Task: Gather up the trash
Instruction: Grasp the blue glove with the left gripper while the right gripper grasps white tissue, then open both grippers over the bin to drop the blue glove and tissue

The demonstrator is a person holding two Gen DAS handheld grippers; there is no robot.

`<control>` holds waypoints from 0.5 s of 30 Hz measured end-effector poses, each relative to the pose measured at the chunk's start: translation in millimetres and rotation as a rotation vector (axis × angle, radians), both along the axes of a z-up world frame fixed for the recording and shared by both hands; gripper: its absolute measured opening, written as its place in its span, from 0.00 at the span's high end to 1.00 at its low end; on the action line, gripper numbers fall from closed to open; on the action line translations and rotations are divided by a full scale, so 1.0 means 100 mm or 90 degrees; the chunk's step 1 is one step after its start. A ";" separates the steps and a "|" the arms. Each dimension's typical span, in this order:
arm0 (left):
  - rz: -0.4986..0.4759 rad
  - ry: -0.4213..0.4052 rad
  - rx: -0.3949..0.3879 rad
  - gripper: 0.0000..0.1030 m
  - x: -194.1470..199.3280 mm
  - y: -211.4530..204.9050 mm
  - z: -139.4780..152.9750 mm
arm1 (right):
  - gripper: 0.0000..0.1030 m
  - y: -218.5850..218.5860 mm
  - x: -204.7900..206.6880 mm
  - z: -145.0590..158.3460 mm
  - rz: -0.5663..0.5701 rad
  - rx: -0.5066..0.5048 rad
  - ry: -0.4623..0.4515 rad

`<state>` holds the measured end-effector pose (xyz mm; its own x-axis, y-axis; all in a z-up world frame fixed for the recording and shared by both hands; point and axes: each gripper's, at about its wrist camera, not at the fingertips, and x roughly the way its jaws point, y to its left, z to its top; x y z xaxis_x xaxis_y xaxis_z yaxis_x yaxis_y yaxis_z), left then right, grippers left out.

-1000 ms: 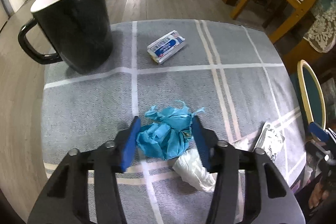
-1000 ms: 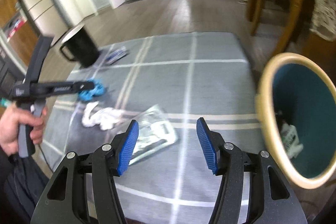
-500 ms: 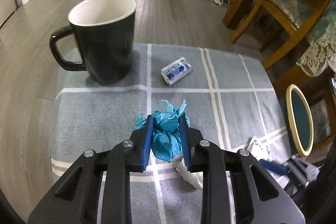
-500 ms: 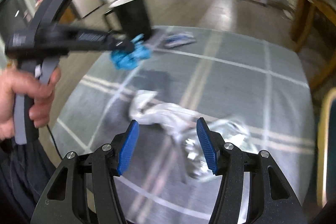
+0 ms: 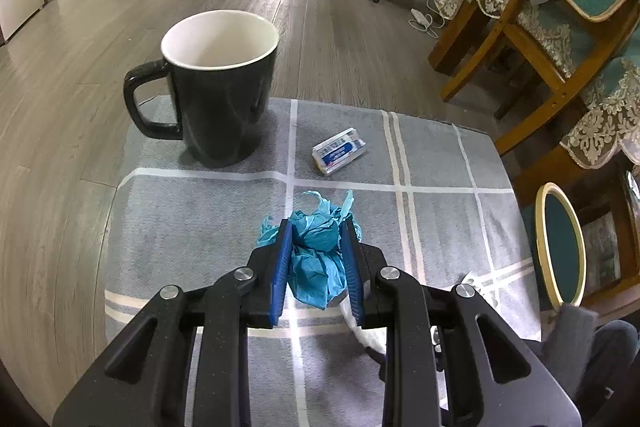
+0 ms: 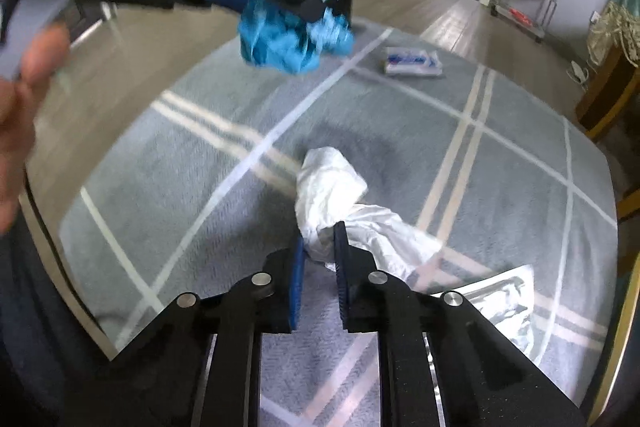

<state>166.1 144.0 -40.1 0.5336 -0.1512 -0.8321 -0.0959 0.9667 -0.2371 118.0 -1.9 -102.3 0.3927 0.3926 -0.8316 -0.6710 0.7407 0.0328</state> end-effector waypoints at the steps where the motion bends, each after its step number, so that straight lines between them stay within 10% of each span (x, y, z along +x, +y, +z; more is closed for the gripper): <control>1: -0.001 -0.003 0.002 0.77 0.02 -0.03 0.01 | 0.86 -0.04 0.01 0.05 -0.005 0.008 -0.006; 15: -0.073 -0.073 -0.004 0.77 0.29 -0.90 0.40 | 0.86 -1.43 0.24 0.79 -0.223 0.107 -0.097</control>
